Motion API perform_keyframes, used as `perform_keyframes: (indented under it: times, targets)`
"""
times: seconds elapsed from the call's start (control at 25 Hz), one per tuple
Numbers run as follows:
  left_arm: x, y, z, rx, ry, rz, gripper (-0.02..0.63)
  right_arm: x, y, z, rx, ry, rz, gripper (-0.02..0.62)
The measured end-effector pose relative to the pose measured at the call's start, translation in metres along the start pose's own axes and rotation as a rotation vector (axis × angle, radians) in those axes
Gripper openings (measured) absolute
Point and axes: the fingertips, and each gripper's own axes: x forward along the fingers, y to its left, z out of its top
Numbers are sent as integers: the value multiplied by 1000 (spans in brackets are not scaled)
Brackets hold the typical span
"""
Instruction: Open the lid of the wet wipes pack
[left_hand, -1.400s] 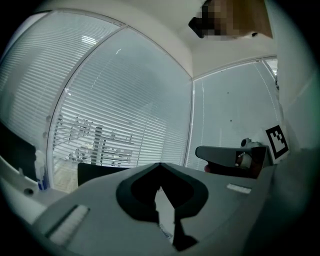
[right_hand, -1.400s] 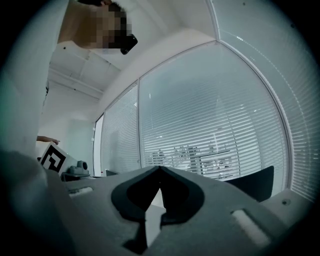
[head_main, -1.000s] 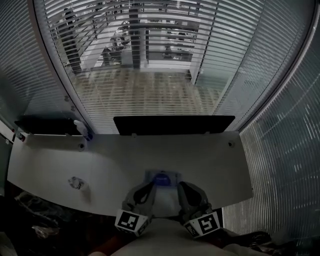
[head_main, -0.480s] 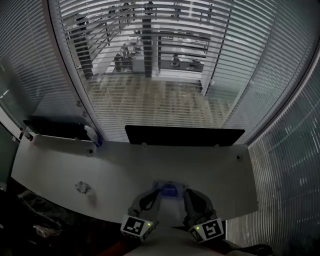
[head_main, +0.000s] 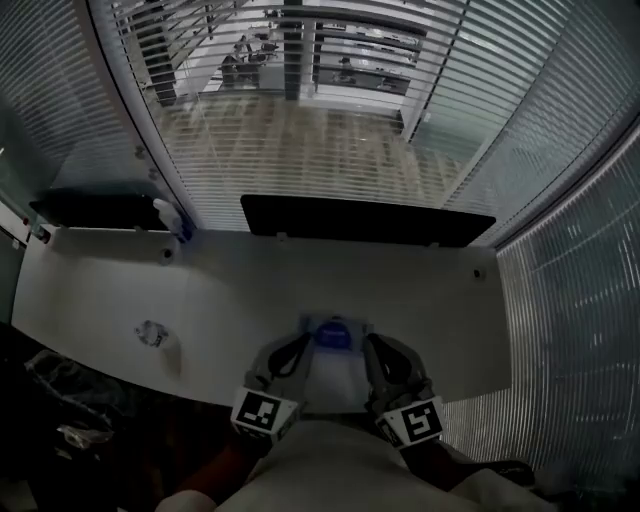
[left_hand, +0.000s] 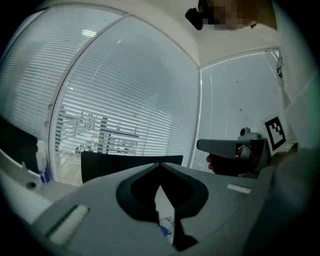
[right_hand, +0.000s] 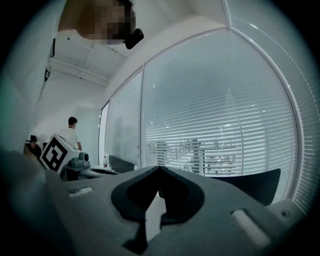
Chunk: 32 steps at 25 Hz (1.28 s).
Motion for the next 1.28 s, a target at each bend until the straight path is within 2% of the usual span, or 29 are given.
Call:
perform_keyframes:
  times: [0.32,0.68,1.0,1.28]
  targets:
    - [9,26,-53,-16,97,20,3,24,9,-34,-56,117,62,2]
    - [25,47,-120,-46,214,9,3,47,10,-95,-163,236,102,2]
    - [44,53,-172,-9,326,2,2,55,17,-156,-268,375,165,2]
    - [60,63,-220,4,430,14,2,61,22,-201,-318,472,209,2]
